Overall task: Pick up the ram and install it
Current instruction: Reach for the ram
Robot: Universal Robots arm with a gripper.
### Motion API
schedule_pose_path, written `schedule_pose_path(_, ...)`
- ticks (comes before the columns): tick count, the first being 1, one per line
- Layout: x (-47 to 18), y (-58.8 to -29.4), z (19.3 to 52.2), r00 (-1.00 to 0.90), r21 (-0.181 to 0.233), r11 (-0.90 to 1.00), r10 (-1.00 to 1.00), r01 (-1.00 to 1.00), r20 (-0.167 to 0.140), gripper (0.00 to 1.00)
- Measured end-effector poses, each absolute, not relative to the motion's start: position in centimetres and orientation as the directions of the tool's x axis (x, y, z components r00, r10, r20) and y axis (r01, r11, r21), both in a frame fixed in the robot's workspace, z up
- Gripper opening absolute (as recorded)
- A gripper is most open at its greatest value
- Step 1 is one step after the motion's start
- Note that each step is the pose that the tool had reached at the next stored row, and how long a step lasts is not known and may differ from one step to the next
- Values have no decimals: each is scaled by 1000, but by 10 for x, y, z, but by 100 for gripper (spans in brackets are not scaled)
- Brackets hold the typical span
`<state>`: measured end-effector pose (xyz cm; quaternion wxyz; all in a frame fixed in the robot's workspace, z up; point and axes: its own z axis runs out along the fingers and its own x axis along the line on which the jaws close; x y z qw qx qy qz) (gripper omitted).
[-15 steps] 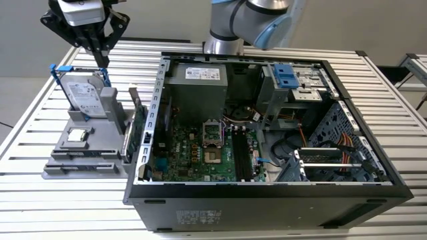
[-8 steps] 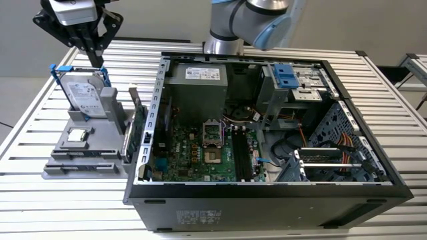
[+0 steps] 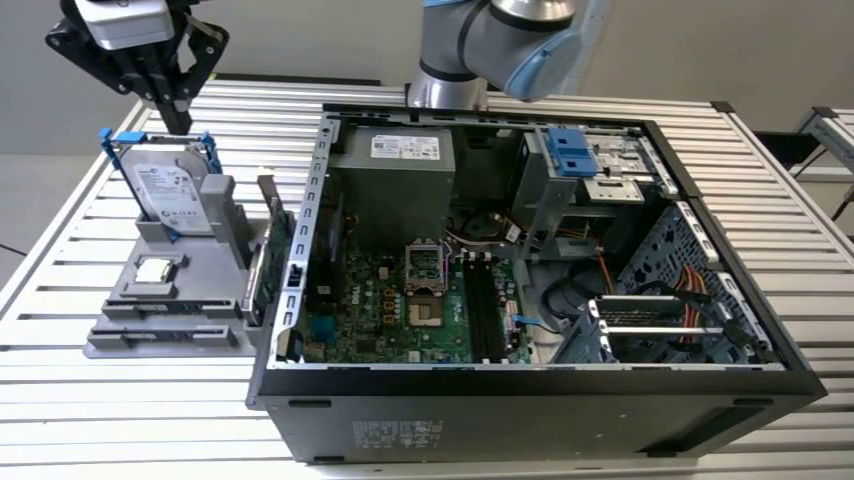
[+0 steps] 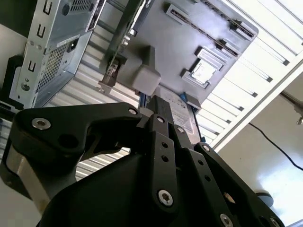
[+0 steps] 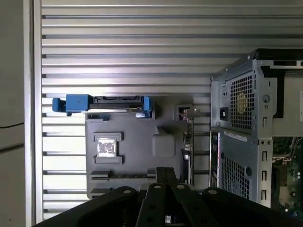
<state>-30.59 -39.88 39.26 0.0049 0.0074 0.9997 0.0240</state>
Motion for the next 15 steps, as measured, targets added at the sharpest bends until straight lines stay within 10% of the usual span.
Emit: schedule_pose_path(15, -331, -399, 393, -1000, 48, 999, -5, -5, -9, 0)
